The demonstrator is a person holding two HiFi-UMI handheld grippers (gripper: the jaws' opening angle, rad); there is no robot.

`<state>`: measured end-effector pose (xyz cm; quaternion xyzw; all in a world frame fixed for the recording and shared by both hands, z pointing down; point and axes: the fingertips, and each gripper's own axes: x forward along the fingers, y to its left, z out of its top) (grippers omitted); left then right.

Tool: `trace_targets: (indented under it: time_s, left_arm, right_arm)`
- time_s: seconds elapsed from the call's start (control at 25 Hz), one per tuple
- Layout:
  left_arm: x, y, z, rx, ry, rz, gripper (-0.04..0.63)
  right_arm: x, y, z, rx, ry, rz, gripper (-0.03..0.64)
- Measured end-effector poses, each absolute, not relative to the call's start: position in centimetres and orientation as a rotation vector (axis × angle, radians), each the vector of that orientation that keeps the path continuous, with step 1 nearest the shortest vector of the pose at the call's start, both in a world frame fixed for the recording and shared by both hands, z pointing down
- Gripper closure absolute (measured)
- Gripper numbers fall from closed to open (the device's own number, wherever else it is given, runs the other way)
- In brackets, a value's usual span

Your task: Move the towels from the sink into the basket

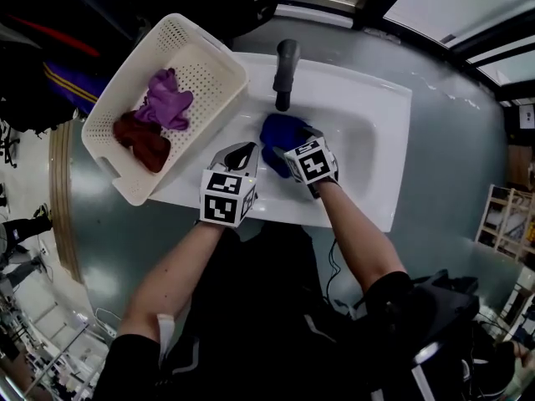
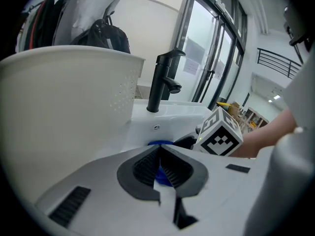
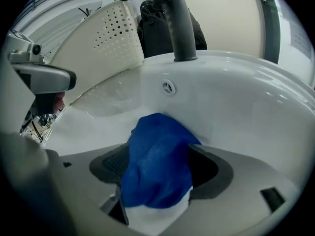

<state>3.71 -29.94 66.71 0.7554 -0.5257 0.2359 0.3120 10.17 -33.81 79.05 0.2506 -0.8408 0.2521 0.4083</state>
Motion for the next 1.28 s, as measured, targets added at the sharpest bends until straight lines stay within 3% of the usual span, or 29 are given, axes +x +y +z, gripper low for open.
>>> trace_targets:
  time_s: [0.28, 0.44, 0.8, 1.28]
  left_arm:
    - [3.2, -30.0, 66.6, 1.983, -1.439, 0.624, 0.591]
    - [2.3, -30.0, 65.8, 1.969, -1.476, 0.606, 0.591]
    - [2.3, -29.6, 62.8, 1.995, -1.505, 0.581, 0.591]
    - [3.8, -28.5, 55.3, 2.138, -1.462, 0.435, 0.591]
  right_arm:
    - [10.4, -33.7, 81.4, 0.606, -2.076, 0.572, 0.255]
    - [10.4, -34.0, 81.6, 0.609, -2.058, 0.522, 0.363]
    - [10.6, -33.3, 81.1, 0.589, -2.048, 0.542, 0.496]
    - [10.8, -33.6, 69.6, 0.724, -2.221, 0.511, 0.505]
